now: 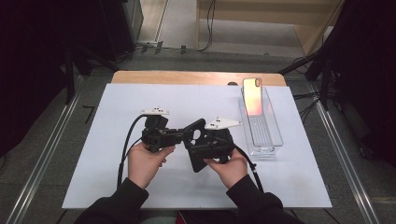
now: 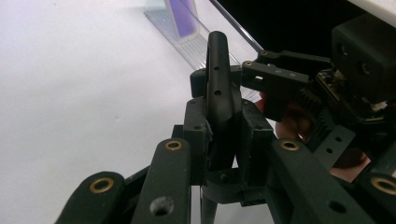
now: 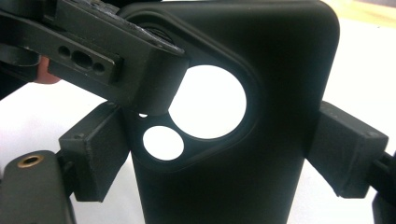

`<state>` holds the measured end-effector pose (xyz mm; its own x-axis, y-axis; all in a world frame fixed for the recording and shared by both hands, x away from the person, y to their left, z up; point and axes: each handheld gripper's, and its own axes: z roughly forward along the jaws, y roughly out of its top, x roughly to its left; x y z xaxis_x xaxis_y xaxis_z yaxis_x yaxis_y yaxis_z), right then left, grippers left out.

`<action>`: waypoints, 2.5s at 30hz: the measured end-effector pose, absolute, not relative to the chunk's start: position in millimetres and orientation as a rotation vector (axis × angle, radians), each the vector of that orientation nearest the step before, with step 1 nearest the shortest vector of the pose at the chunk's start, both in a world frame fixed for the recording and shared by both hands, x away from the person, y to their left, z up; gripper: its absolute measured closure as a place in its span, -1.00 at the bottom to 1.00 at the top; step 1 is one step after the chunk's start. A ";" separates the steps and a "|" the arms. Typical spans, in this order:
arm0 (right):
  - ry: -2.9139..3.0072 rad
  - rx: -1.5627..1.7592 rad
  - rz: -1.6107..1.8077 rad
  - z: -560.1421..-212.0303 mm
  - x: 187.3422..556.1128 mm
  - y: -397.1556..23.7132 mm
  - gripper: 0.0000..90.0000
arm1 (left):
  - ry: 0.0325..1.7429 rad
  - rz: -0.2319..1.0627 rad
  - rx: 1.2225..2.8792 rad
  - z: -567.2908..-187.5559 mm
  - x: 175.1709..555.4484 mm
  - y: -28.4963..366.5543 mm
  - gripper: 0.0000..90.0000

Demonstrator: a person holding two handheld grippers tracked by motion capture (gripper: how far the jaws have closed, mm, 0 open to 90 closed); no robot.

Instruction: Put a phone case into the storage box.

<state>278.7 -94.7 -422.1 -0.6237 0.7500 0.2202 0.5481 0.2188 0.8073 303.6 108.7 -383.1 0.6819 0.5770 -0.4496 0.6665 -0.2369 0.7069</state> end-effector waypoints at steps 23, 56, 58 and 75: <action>2.332 1.147 1.422 -412.8 292.7 -128.1 -0.72 | 0.764 -0.181 1.982 -376.3 304.4 134.2 -0.31; 2.418 1.064 1.508 -399.7 297.0 -160.3 -0.73 | 0.659 -0.061 2.133 -450.8 277.7 187.0 -0.33; 2.421 1.060 1.500 -398.5 297.2 -161.9 -0.73 | 0.675 -0.062 2.136 -452.1 275.9 190.5 -0.33; 2.286 1.200 1.511 -368.1 299.8 -197.2 -0.72 | 0.757 -0.053 2.107 -455.7 271.9 197.5 -0.33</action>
